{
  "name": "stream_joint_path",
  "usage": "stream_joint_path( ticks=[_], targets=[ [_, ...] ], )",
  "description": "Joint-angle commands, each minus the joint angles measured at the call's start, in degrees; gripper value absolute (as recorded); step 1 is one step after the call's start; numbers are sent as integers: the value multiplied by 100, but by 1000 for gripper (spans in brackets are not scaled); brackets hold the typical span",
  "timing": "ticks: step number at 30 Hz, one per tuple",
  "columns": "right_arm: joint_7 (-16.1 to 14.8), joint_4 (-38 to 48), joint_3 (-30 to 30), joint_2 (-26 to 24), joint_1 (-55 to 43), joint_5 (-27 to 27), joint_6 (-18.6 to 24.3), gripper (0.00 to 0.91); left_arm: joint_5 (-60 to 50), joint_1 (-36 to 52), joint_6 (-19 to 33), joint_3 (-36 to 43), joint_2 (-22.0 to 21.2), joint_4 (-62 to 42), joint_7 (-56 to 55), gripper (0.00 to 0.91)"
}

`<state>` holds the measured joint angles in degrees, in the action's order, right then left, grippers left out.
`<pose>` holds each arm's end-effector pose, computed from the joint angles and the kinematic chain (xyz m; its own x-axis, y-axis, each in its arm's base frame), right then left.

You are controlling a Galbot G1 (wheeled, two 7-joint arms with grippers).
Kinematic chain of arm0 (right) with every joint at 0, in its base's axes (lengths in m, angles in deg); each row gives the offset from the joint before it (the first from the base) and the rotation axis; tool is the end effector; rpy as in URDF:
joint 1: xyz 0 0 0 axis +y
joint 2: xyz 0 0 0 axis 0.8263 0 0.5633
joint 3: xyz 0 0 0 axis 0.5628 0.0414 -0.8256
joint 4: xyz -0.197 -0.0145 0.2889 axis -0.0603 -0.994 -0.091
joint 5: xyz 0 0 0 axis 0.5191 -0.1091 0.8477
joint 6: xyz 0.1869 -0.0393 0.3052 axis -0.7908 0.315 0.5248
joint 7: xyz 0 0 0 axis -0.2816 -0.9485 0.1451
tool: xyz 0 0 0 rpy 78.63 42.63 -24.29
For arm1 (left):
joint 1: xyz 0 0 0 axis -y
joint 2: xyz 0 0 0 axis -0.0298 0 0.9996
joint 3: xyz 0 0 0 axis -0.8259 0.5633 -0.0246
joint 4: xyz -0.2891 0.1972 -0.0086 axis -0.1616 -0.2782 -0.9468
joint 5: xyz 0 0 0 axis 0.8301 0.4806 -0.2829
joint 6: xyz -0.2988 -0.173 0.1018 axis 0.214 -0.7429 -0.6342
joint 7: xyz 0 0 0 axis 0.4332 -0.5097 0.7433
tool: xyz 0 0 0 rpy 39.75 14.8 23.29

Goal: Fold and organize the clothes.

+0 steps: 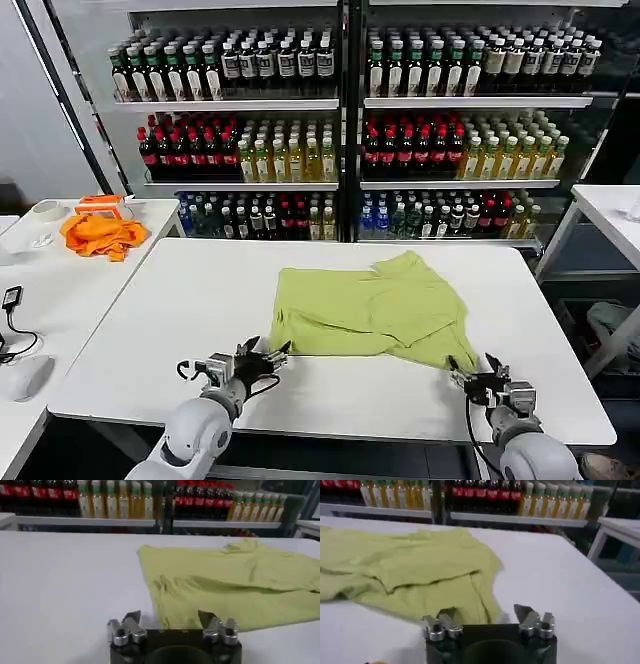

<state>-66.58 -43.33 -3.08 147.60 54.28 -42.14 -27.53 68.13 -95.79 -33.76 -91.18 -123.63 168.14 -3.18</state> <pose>0.2478 -0.1025 -0.3133 -0.8878 0.0158 0.4600 -0.0105 0.9985 -0.0546 0.3118 -0.0005 -0.3188 -0.8358 0.2802 0.4722 0.2631 0.9592 -0.1034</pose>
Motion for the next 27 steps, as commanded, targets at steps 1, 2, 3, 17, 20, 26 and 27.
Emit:
stream_joint_path(
  ticks=[1,2,3,17,20,26,27],
  targets=[
    [-4,-13,-10,46,120,54,31,0,26,-89,26,7,-3,13,23,20],
    [-2,-21,-10,42,127,53,35,0,27,-96,32,12,-4,20,36,20],
    [-2,-25,-12,37,132,51,39,0,27,-103,35,14,-5,24,45,20],
    [-5,-224,-122,-59,311,33,87,0,288,-206,37,-29,-88,194,141,20],
    [-4,-431,-179,-99,483,30,84,0,285,-306,32,-83,-74,384,139,20],
    [-8,-884,-290,-147,1011,-75,76,0,217,-902,3,-258,-16,1028,120,20],
    [-9,-994,-315,-157,1131,-111,69,0,202,-1068,-4,-312,-12,1156,112,20]
  ],
)
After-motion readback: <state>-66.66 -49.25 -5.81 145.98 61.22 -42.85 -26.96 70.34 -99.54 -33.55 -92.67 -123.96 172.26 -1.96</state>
